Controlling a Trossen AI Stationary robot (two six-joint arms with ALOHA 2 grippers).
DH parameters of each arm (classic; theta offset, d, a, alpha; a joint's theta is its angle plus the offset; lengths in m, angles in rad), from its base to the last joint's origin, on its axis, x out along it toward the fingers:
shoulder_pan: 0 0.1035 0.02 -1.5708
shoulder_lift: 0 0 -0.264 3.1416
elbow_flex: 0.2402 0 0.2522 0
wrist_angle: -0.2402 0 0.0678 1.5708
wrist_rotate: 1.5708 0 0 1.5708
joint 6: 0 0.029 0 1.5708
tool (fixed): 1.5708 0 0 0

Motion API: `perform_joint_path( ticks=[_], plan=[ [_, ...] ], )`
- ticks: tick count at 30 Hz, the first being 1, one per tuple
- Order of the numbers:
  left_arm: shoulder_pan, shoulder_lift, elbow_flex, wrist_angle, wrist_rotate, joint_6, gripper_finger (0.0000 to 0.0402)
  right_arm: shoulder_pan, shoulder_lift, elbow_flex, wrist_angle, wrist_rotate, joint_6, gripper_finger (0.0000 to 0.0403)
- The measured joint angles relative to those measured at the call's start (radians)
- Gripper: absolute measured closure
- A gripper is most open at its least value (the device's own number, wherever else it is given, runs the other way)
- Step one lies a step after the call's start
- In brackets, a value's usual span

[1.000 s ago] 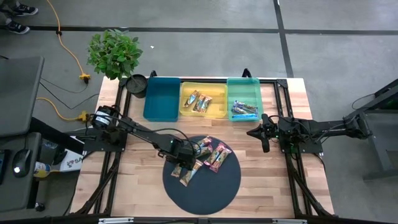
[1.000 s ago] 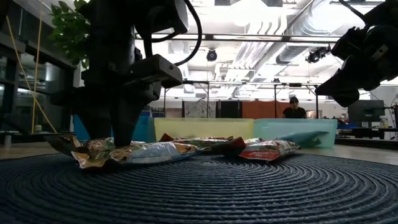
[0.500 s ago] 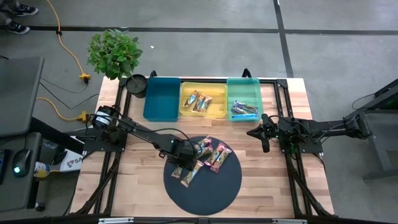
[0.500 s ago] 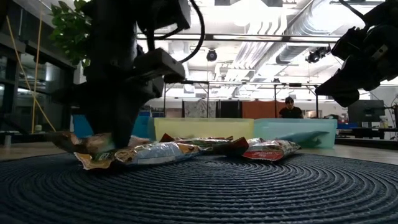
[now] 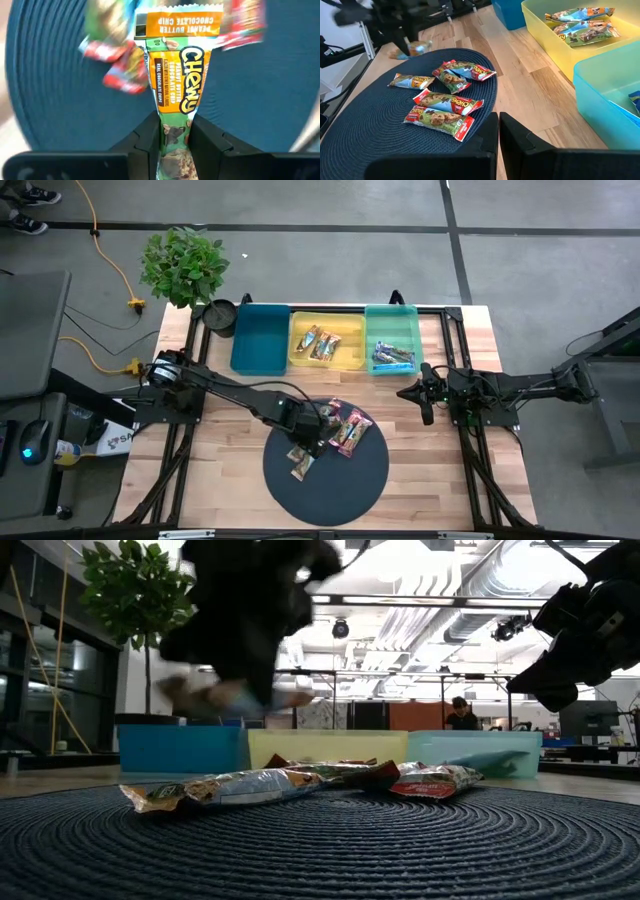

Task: Pick and place Granola Bars by type
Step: Put the yellow granola bar into the yellow bin

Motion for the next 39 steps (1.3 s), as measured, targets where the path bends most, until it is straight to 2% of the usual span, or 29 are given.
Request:
perform_joint_path(
  ticks=[4,8,14,19,26,39],
  plan=[
    [0.0,-0.001,0.092,0.004,-0.065,0.137,0.0315,0.0,0.0,0.0,0.0,0.0,0.0,0.0402],
    [-0.005,-0.002,0.18,0.037,-0.132,0.345,0.0315,0.0,0.0,0.0,0.0,0.0,0.0,0.0402],
    [-0.025,-0.011,0.249,0.136,-0.196,0.593,0.0315,0.0,0.0,0.0,0.0,0.0,0.0,0.0402],
    [-0.024,-0.042,0.252,0.255,-0.202,0.661,0.0315,0.0,0.0,0.0,-0.001,0.0,0.0,0.0402],
    [-0.024,-0.125,0.251,0.336,-0.234,0.743,0.0315,0.0,0.01,0.001,0.0,0.0,0.0,0.0402],
    [-0.023,-0.355,0.252,0.458,-0.314,0.943,0.0315,0.0,0.02,0.001,-0.004,0.0,0.0,0.0403]
  ],
)
